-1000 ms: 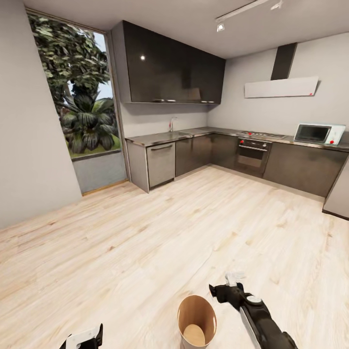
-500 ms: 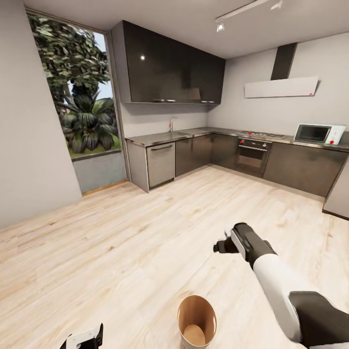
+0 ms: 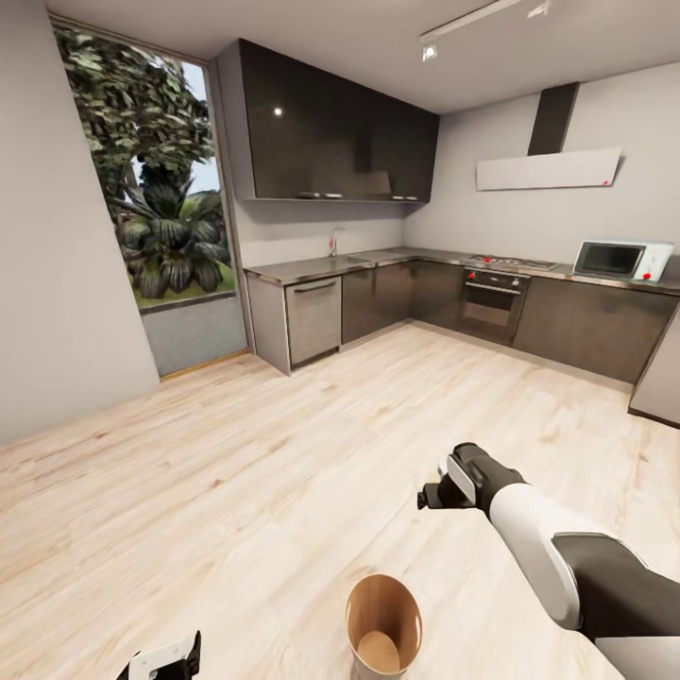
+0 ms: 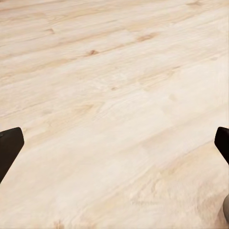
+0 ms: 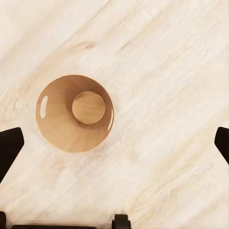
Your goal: Put the three can of soda from the living room inside the tash can in the kitchen.
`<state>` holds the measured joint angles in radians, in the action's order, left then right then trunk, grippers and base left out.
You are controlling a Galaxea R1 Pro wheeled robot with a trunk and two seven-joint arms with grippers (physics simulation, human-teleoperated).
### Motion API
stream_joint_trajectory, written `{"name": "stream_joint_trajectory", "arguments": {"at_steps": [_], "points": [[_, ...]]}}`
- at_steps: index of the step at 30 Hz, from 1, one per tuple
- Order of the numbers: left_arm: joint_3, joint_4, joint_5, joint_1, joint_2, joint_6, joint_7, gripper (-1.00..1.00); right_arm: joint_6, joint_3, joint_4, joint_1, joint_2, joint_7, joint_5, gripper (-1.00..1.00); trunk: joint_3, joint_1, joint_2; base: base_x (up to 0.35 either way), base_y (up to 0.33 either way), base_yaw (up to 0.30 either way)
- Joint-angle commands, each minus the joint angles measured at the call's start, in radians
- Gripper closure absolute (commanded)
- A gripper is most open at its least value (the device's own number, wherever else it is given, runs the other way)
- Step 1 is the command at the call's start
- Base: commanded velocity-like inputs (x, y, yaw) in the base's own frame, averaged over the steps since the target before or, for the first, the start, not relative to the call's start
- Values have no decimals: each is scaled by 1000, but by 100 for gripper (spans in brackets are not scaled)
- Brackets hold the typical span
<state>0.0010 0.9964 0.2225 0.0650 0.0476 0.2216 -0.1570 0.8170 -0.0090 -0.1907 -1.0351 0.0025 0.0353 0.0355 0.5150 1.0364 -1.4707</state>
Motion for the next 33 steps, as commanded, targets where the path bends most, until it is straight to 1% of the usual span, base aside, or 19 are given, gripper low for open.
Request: {"name": "stream_joint_trajectory", "arguments": {"at_steps": [1, 10, 33], "points": [[0, -2, 0, 0, 0, 0, 0, -100, 0, 1, 0, 0, 0, 0, 0, -100, 3, 4, -7, 0, 0, 0], [-1, -35, 0, -1, 0, -1, 1, -100, -2, -1, 2, 0, 0, 0, 2, -100, 31, 38, -70, 0, 0, 0], [-2, -39, -2, -1, 2, -3, 5, -100, -4, 2, 2, 0, -1, 0, 5, -100, 103, 127, -231, 0, 0, 0]]}}
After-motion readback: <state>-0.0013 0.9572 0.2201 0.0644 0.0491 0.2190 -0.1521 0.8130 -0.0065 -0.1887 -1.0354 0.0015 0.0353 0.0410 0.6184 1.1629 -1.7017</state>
